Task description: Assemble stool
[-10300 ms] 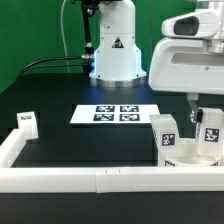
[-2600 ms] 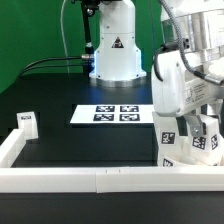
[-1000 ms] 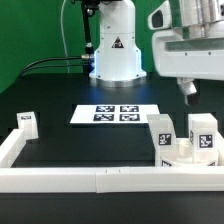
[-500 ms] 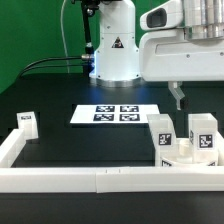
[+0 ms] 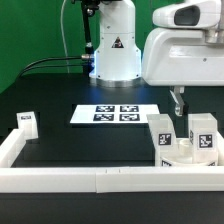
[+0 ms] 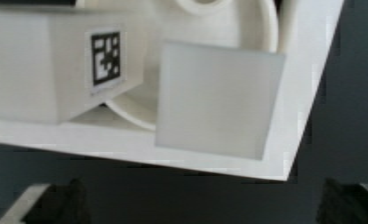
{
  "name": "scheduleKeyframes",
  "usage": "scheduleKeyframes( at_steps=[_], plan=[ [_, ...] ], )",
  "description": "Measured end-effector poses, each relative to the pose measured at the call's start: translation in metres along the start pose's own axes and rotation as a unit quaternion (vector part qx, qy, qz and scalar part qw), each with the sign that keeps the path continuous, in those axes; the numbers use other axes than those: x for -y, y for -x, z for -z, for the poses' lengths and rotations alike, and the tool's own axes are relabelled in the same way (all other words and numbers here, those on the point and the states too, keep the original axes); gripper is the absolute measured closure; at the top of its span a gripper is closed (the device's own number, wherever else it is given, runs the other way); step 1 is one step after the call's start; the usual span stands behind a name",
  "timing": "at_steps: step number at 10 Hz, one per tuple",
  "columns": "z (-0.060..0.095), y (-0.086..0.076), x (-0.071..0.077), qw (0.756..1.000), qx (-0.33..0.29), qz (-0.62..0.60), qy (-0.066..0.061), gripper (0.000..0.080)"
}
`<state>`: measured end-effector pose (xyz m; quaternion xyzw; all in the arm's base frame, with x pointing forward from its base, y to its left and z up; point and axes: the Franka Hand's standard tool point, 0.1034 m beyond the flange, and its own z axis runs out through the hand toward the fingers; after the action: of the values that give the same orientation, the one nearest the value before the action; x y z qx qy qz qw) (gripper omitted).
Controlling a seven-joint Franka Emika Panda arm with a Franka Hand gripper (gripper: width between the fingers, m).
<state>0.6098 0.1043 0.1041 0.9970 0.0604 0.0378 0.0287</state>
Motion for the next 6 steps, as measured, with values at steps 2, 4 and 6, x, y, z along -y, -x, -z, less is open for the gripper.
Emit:
scheduleKeyframes(
  at_steps=[2,4,6],
  plan=[
    [-0.0012,0.0007,0.0005,1.000,0.001,-0.006,0.000,0.0151],
    [-0.0061,0.0009,0.0038,0.999,0.004,-0.048,-0.009,0.0151],
    [-0.0078,-0.0019,-0.0032,0.997,-0.006,-0.069,-0.019,0.0151]
  ],
)
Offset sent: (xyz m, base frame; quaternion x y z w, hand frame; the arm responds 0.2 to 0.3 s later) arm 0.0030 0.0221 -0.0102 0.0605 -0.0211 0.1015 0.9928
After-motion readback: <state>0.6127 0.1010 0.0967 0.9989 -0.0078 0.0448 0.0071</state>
